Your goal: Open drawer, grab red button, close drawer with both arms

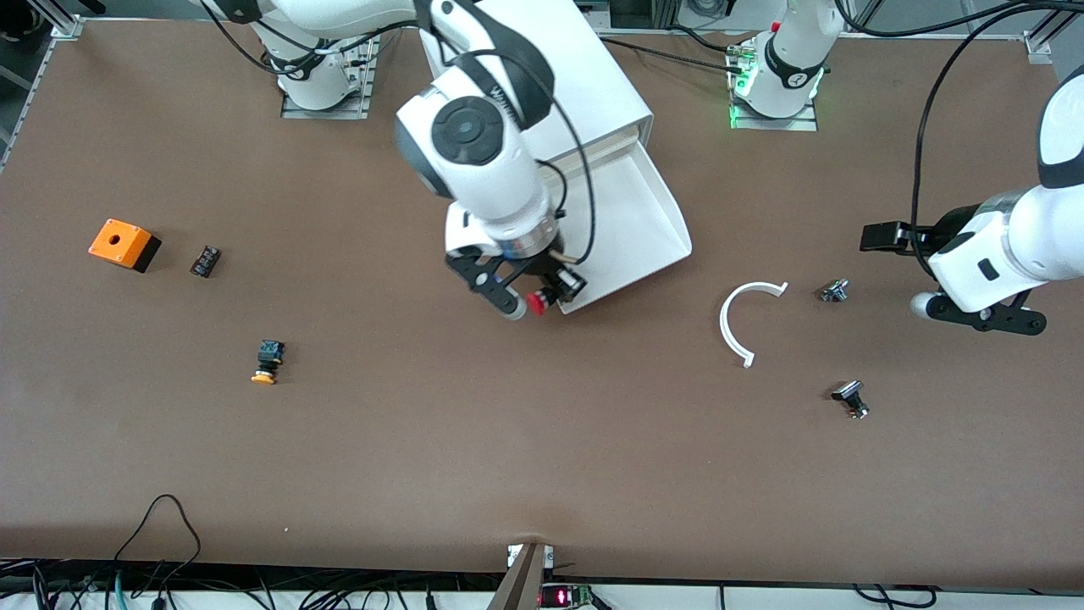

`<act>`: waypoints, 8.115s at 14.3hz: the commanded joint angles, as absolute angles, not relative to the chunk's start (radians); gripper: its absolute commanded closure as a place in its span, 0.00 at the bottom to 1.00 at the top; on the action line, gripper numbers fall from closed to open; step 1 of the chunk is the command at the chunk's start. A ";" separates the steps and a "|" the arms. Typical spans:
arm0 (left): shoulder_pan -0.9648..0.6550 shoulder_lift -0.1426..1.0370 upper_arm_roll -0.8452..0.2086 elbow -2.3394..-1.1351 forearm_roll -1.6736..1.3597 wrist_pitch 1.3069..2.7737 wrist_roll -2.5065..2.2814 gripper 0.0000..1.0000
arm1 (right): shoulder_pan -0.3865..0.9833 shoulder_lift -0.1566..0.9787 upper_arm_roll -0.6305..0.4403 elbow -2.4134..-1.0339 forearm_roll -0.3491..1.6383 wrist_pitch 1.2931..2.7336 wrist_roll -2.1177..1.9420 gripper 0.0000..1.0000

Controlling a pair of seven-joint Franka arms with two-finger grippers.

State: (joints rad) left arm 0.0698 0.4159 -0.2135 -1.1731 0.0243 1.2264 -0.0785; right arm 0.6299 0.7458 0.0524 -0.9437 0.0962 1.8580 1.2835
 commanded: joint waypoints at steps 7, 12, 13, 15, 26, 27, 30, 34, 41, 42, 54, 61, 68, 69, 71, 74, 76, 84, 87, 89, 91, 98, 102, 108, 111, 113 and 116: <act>-0.018 0.407 -0.334 -1.512 0.057 1.722 -0.581 0.00 | 0.322 0.634 0.058 -1.126 0.144 1.687 0.462 1.00; -0.052 0.429 -0.334 -1.607 0.060 1.926 -0.696 0.00 | 0.194 0.572 0.055 -1.421 0.144 1.874 0.133 1.00; -0.064 0.431 -0.334 -1.629 0.060 1.966 -0.727 0.00 | 0.166 0.571 0.055 -1.480 0.144 1.934 0.053 1.00; -0.084 0.431 -0.334 -1.670 0.061 2.038 -0.768 0.00 | 0.115 0.584 0.055 -1.567 0.146 2.050 -0.084 1.00; -0.135 0.460 -0.334 -1.684 0.147 2.095 -0.911 0.00 | 0.063 0.719 0.058 -1.563 0.158 2.194 -0.152 0.01; -0.135 0.460 -0.334 -1.687 0.146 2.097 -0.911 0.00 | 0.063 0.718 0.058 -1.537 0.156 2.183 -0.158 0.01; -0.135 0.469 -0.334 -1.687 0.146 2.115 -0.913 0.00 | 0.069 0.687 0.057 -1.514 0.143 2.157 -0.153 0.01; -0.135 0.472 -0.334 -1.687 0.147 2.117 -0.911 0.00 | 0.069 0.626 0.055 -1.502 0.111 2.114 -0.144 0.01; -0.135 0.506 -0.333 -1.687 0.147 2.171 -0.929 0.00 | 0.084 0.434 0.046 -1.499 -0.015 1.959 -0.046 0.01; -0.140 0.514 -0.333 -1.686 0.147 2.186 -0.948 0.00 | 0.089 0.405 0.046 -1.497 -0.031 1.927 -0.040 0.01; -0.235 0.528 -0.406 -1.812 0.147 2.281 -1.164 0.01 | 0.115 0.187 0.052 -1.447 -0.044 1.680 -0.005 0.01; -0.233 0.491 -0.497 -1.894 0.144 2.279 -1.232 0.01 | 0.095 0.097 0.055 -1.422 -0.043 1.566 0.104 0.01; -0.268 0.495 -0.567 -1.927 0.135 2.281 -1.296 0.01 | -0.023 0.032 0.146 -1.428 -0.038 1.493 0.201 0.01; -0.270 0.500 -0.581 -1.931 0.135 2.284 -1.304 0.01 | -0.023 0.034 0.141 -1.428 -0.031 1.486 0.221 0.01; -0.278 0.499 -0.589 -1.934 0.135 2.283 -1.313 0.01 | -0.021 0.034 0.143 -1.428 -0.025 1.465 0.294 0.01; -0.282 0.508 -0.597 -1.934 0.135 2.280 -1.315 0.01 | -0.020 0.034 0.144 -1.431 -0.028 1.463 0.307 0.01; -0.281 0.509 -0.615 -1.934 0.133 2.276 -1.316 0.01 | -0.020 0.034 0.144 -1.431 -0.032 1.462 0.304 0.01; -0.272 0.499 -0.634 -1.921 0.110 2.226 -1.319 0.00 | -0.015 0.035 0.146 -1.424 -0.026 1.474 0.284 0.01; -0.236 0.482 -0.629 -1.876 0.113 2.134 -1.269 0.00 | -0.017 0.035 0.138 -1.425 -0.026 1.489 0.183 0.01; -0.180 0.476 -0.630 -1.806 0.115 2.042 -1.179 0.00 | -0.017 0.035 0.132 -1.425 -0.031 1.505 0.178 0.01; -0.143 0.476 -0.623 -1.714 0.130 1.906 -1.096 0.00 | -0.017 0.035 0.114 -1.422 -0.038 1.508 0.169 0.01; 0.063 0.402 -0.627 -1.548 0.173 1.724 -0.767 0.00 | -0.017 0.052 0.118 -1.425 -0.026 1.559 0.164 0.01; 0.112 0.370 -0.617 -1.450 0.173 1.648 -0.632 0.00 | -0.015 0.052 0.123 -1.422 -0.034 1.562 0.150 0.01; 0.201 0.280 -0.516 -1.416 0.155 1.621 -0.265 0.00 | -0.017 0.055 0.121 -1.422 -0.032 1.560 0.143 0.01; 0.141 0.191 -0.297 -1.471 0.025 1.623 -0.077 0.00 | -0.017 0.055 0.121 -1.424 -0.032 1.560 0.146 0.01; 0.079 0.117 -0.160 -1.554 -0.012 1.652 -0.008 0.00 | -0.017 0.055 0.121 -1.422 -0.032 1.560 0.147 0.01; 0.002 0.029 -0.039 -1.695 -0.017 1.745 0.060 0.00 | -0.015 0.057 0.121 -1.422 -0.031 1.560 0.152 0.01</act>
State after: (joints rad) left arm 0.0559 0.1277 -0.1059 -1.5448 -0.0016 1.6663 0.0190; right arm -0.0100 0.0563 0.1153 -1.4275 -0.0265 1.5589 0.1576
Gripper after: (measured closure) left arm 0.000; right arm 0.004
